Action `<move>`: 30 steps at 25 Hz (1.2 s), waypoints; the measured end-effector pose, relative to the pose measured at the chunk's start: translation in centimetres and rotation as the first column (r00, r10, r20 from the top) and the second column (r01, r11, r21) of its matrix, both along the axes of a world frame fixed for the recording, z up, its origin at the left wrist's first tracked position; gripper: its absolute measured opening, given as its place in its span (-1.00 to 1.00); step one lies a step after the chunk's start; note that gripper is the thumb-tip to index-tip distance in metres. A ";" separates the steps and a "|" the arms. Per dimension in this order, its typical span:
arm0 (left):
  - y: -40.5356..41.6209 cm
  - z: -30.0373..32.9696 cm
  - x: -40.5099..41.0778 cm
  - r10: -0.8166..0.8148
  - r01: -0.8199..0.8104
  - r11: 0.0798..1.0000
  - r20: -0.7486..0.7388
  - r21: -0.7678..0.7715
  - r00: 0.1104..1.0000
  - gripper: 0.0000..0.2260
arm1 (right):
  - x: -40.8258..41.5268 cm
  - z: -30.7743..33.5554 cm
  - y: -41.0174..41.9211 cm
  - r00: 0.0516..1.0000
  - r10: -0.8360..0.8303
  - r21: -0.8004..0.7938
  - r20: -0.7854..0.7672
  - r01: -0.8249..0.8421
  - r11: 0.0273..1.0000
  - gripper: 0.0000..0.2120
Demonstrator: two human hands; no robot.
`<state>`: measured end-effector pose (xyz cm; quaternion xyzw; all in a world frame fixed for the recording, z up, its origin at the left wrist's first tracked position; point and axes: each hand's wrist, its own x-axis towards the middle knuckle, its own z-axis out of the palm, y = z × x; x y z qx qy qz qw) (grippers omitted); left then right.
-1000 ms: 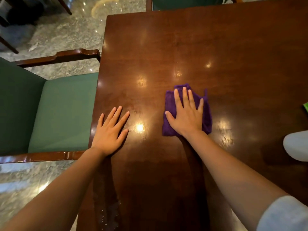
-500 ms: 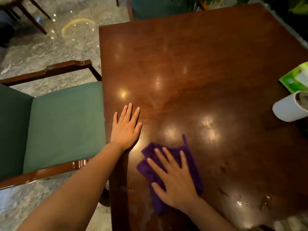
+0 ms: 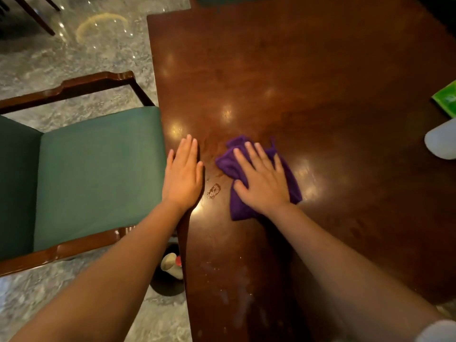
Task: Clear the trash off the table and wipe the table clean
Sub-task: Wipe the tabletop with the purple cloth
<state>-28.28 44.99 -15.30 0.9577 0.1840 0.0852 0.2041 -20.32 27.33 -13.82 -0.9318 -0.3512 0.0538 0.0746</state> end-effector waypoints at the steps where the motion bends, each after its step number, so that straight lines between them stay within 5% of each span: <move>1: 0.2 0.1 0.0 0.036 -0.034 0.997 0.032 -0.067 0.999 -0.51 | -1.5 -0.1 0.7 0.998 0.064 0.023 0.010 -0.064 0.998 -0.32; 6: 1.4 0.6 0.0 0.173 -0.095 0.821 0.086 -0.563 0.981 -0.50 | -5.8 -0.4 2.1 0.884 0.467 0.099 0.003 -0.465 0.880 -0.40; 9: 1.8 2.2 -0.2 0.306 -0.104 0.485 0.057 -0.868 0.950 -0.52 | -6.8 0.1 -0.3 0.684 0.725 0.207 -0.080 -0.700 0.683 -0.47; 11: 2.7 3.4 -1.0 0.448 -0.124 0.374 0.062 -0.919 0.892 -0.52 | -6.3 0.3 -2.5 0.690 0.714 0.282 -0.121 -0.666 0.691 -0.49; 14: 3.9 3.9 -2.7 0.531 -0.172 0.416 0.085 -0.893 0.843 -0.52 | -2.6 -0.2 -4.2 0.967 0.230 0.360 -0.112 -0.176 0.916 -0.44; 16: 4.0 3.5 -3.5 0.502 -0.243 0.506 0.053 -0.828 0.863 -0.57 | 0.8 -0.3 -2.4 0.988 -0.141 0.222 -0.057 0.150 0.963 -0.43; 18: 3.9 2.8 -3.1 0.410 -0.272 0.695 0.056 -0.666 0.911 -0.60 | 3.6 -0.1 1.4 0.960 -0.280 0.104 -0.022 0.280 0.954 -0.41; 20: 4.3 2.2 -1.6 0.265 -0.192 0.860 0.091 -0.473 0.960 -0.56 | 4.9 0.1 5.7 0.972 -0.236 0.059 0.000 0.236 0.970 -0.38; 24: 7.4 2.2 3.5 0.091 -0.088 0.947 -0.005 -0.310 0.996 -0.60 | 1.3 -0.2 10.1 0.974 0.219 0.025 0.066 -0.221 0.975 -0.42; 27: 8.6 1.8 7.0 -0.130 0.142 0.989 -0.236 0.035 0.963 -0.58 | -3.7 -0.3 8.5 0.855 0.518 0.119 0.016 -0.516 0.848 -0.44; 30: 8.1 0.6 8.1 -0.181 0.235 0.953 -0.263 0.192 0.948 -0.57 | -7.1 -0.4 5.9 0.681 0.730 0.178 -0.055 -0.713 0.678 -0.54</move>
